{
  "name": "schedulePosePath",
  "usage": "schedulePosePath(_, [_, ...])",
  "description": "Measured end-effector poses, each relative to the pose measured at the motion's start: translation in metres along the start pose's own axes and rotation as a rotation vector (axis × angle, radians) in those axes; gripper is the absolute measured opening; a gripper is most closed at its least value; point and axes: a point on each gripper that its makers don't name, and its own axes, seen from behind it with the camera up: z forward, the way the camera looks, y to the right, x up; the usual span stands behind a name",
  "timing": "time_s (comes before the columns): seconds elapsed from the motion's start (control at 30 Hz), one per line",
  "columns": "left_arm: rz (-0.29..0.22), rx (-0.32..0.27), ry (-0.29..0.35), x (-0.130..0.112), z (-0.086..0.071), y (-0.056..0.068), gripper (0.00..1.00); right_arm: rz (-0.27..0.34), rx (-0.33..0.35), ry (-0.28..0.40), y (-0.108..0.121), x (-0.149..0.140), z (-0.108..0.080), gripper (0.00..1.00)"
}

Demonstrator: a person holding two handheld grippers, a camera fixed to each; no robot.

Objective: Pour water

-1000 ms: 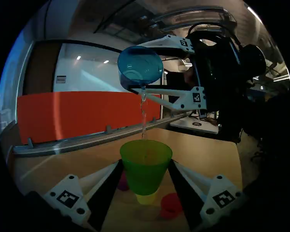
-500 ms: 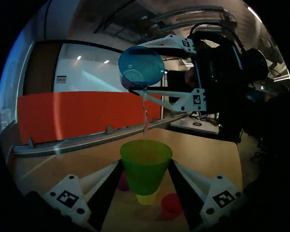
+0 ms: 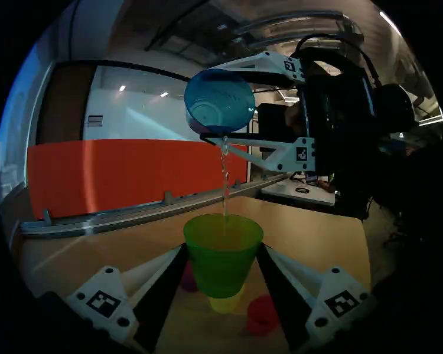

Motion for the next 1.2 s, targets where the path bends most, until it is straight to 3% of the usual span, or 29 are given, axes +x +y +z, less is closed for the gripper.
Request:
schedulePosePath(0.87, [-0.005,-0.001,0.012,0.004,-0.003,0.001,0.83,-0.132,-0.006,0.007,-0.003,0.018,0.006,0.90])
schedulePosePath(1.07, [-0.006,-0.001,0.015,0.004,-0.003,0.001,0.83,-0.118,-0.009,0.001,-0.001,0.016,0.004,0.90])
schedulePosePath(1.2, [-0.009,-0.002,0.017,0.004,-0.003,0.002,0.83,-0.071,-0.006,-0.002,-0.001,0.014,0.002,0.90])
